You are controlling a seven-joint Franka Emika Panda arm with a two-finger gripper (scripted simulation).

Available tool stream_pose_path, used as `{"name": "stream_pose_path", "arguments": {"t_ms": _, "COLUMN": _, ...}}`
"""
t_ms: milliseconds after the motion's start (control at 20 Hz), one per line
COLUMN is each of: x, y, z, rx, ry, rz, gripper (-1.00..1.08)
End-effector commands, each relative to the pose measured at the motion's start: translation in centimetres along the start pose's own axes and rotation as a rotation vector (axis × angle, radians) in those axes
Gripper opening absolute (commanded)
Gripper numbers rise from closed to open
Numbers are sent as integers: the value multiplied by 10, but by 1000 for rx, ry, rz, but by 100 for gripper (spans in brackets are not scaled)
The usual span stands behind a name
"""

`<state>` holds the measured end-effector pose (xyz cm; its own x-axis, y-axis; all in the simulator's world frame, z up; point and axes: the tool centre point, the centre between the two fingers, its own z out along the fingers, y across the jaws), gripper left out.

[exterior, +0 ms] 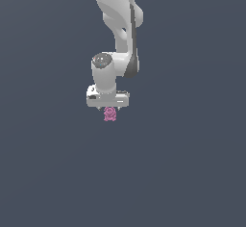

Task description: Pick up the object and move it to a goal position.

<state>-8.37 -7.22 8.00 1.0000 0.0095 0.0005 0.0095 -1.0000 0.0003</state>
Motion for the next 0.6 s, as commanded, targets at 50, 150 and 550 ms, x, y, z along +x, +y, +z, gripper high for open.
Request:
{"name": "stream_pose_path", "arguments": {"t_ms": 50, "x": -1, "y": 0, "z": 16, "rx": 0, "ry": -1, "rz": 0, "gripper": 100}}
{"name": "stream_pose_path", "arguments": {"t_ms": 150, "x": -2, "y": 0, "z": 26, "rx": 0, "ry": -1, "rz": 0, "gripper": 100}}
{"name": "stream_pose_path", "arguments": {"t_ms": 550, "x": -1, "y": 0, "z": 40, "rx": 0, "ry": -1, "rz": -1, "gripper": -100}}
